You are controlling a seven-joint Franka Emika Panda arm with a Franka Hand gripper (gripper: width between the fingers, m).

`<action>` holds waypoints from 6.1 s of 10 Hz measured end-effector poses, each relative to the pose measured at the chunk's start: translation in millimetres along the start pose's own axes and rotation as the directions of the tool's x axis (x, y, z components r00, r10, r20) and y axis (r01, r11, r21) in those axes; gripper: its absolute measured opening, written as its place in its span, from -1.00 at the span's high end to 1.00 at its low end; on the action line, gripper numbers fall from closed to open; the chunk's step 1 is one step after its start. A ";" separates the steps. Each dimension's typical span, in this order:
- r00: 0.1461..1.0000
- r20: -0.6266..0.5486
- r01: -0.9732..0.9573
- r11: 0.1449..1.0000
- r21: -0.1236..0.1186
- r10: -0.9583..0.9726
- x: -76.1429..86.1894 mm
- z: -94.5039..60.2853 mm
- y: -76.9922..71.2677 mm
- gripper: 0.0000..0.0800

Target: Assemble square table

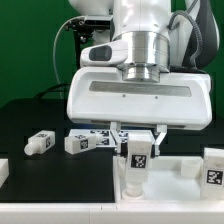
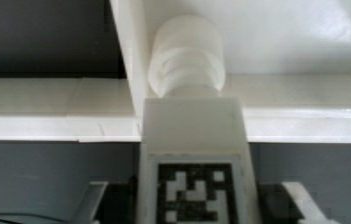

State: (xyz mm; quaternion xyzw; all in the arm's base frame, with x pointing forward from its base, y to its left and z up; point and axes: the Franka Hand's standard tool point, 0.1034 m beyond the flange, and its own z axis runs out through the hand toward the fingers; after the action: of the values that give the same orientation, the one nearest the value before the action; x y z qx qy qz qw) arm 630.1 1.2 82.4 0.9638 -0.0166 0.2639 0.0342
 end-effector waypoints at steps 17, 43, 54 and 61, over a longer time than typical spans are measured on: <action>0.968 0.246 -0.062 0.997 0.050 0.048 0.4 -0.1 5.6 -0.62; 0.134 0.214 -0.914 0.204 -0.351 0.968 0.1 12.3 17.4 -0.27; 0.839 0.410 -0.382 0.924 -0.025 0.358 -1.4 13.1 6.7 -0.27; 0.503 0.354 -0.760 0.599 -0.253 0.788 -0.4 14.5 9.2 0.29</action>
Offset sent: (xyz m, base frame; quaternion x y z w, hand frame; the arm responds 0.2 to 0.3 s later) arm -0.0025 0.0002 -0.0086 -0.0009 0.0128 -0.0013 0.9999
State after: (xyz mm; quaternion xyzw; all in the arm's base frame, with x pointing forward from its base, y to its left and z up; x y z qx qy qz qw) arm 636.6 -9.0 70.3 0.8849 -0.4608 0.0305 -0.0611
